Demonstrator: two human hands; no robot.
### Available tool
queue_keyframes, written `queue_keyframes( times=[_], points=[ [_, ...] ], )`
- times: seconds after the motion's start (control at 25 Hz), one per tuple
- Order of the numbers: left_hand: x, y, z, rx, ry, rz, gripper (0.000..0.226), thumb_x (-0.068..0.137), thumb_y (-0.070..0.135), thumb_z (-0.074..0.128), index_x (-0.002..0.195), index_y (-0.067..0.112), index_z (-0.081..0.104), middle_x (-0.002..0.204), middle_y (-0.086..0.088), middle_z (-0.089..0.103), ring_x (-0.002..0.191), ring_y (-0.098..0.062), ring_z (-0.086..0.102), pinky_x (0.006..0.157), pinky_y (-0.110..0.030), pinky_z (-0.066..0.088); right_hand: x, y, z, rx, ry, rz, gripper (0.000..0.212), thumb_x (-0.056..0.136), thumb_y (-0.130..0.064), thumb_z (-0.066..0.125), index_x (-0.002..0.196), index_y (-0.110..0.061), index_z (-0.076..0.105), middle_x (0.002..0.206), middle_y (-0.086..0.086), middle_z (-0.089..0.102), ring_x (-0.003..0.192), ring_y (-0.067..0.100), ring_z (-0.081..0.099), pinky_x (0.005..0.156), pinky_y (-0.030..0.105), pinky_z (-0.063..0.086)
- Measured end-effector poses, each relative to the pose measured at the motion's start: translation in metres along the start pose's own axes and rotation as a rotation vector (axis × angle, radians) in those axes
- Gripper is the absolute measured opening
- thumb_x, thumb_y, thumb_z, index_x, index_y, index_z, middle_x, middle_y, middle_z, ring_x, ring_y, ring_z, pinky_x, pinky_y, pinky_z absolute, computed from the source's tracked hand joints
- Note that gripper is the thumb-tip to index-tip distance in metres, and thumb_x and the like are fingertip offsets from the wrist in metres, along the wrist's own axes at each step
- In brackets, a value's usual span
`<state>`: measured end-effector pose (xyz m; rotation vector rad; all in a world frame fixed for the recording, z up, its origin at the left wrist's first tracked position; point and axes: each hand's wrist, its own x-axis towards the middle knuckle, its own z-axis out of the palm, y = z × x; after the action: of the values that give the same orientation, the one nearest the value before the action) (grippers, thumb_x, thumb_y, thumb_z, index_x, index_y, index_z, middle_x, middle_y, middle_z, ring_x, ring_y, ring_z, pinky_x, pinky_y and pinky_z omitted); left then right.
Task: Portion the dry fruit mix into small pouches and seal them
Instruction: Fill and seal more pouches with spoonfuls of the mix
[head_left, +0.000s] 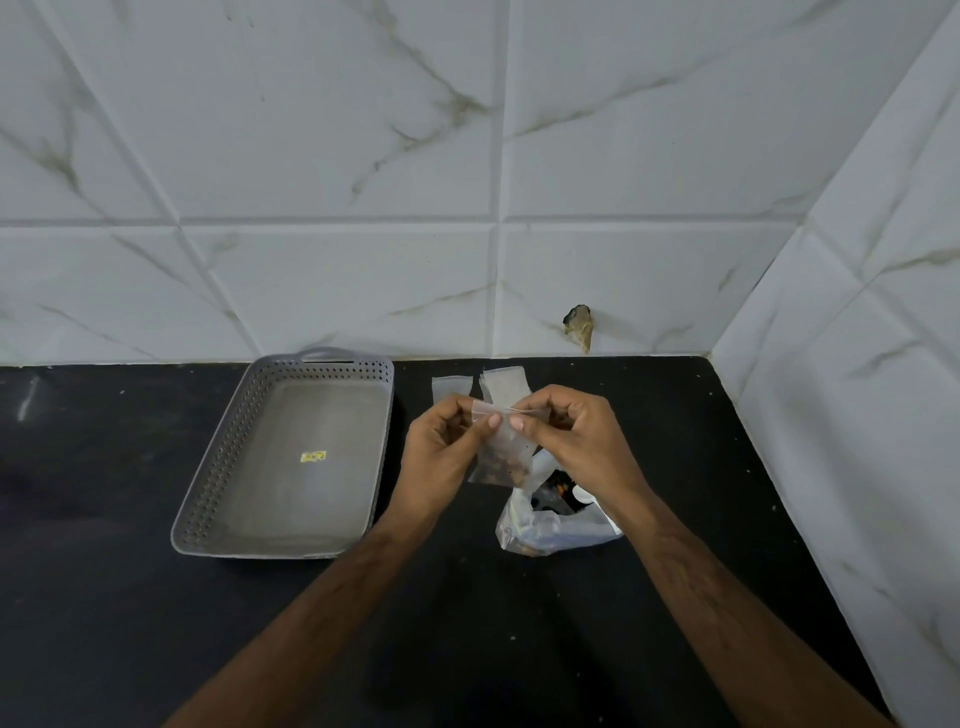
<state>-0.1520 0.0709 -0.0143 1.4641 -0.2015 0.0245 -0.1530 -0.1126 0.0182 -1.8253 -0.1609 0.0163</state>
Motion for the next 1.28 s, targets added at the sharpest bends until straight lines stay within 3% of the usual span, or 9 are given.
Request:
queue_keyframes(
  times=[0.16,0.28,0.52,0.8,1.0,1.12,1.28],
  points=[
    [0.005,0.004,-0.004,0.046,0.004,0.046,0.006,0.089,0.012,0.073,0.095,0.012,0.072,0.091,-0.012,0.074,0.087,-0.029,0.072,0.079,-0.039,0.059,0.004,-0.001,0.007,-0.026,0.009,-0.016,0.004,0.090,-0.017,0.074,0.092,-0.021,0.075,0.088,-0.005,0.073,0.089,0.014,0.069,0.080,0.038,0.060],
    [0.009,0.005,-0.007,0.089,0.022,0.048,0.004,0.089,0.012,0.076,0.091,0.015,0.073,0.088,-0.010,0.074,0.085,-0.032,0.072,0.078,-0.047,0.059,0.004,-0.004,0.012,-0.079,0.035,-0.064,0.001,0.091,-0.020,0.073,0.092,-0.020,0.073,0.086,-0.008,0.070,0.085,0.010,0.067,0.073,0.025,0.055],
    [0.019,0.011,0.000,0.148,0.068,0.058,0.012,0.087,0.003,0.075,0.084,0.015,0.073,0.083,-0.006,0.075,0.081,-0.026,0.073,0.076,-0.039,0.059,0.009,-0.004,0.016,-0.183,0.117,-0.104,0.002,0.093,-0.021,0.070,0.092,-0.023,0.070,0.086,-0.015,0.067,0.086,0.003,0.064,0.071,0.012,0.047],
    [0.025,0.012,-0.006,0.161,0.073,0.072,0.017,0.087,0.005,0.076,0.082,0.020,0.071,0.084,-0.007,0.074,0.084,-0.029,0.072,0.079,-0.045,0.059,0.018,-0.006,0.003,-0.202,0.130,-0.071,0.009,0.085,-0.026,0.080,0.085,-0.022,0.071,0.082,-0.011,0.070,0.082,0.011,0.066,0.073,0.036,0.057],
    [0.030,0.014,-0.008,0.072,0.085,0.011,0.017,0.081,-0.001,0.077,0.076,0.013,0.069,0.075,0.001,0.072,0.077,-0.019,0.071,0.075,-0.031,0.058,0.024,-0.010,-0.004,-0.112,0.161,-0.005,0.018,0.072,-0.028,0.090,0.075,-0.022,0.073,0.074,-0.006,0.073,0.073,0.018,0.069,0.073,0.046,0.059],
    [0.032,0.013,-0.009,-0.001,0.080,-0.044,0.014,0.082,-0.004,0.075,0.076,0.007,0.067,0.073,0.001,0.072,0.074,-0.015,0.069,0.074,-0.027,0.056,0.028,-0.007,-0.007,-0.050,0.141,0.038,0.024,0.067,-0.028,0.093,0.073,-0.017,0.072,0.071,-0.001,0.073,0.070,0.025,0.067,0.069,0.045,0.058],
    [0.029,0.013,-0.008,-0.033,0.023,-0.034,0.009,0.090,0.002,0.070,0.086,0.009,0.069,0.087,-0.009,0.071,0.085,-0.019,0.069,0.078,-0.029,0.056,0.031,-0.008,-0.009,0.026,0.092,0.073,0.038,0.067,-0.031,0.092,0.077,-0.006,0.064,0.071,0.010,0.064,0.063,0.016,0.053,0.062,0.035,0.048]
  ],
)
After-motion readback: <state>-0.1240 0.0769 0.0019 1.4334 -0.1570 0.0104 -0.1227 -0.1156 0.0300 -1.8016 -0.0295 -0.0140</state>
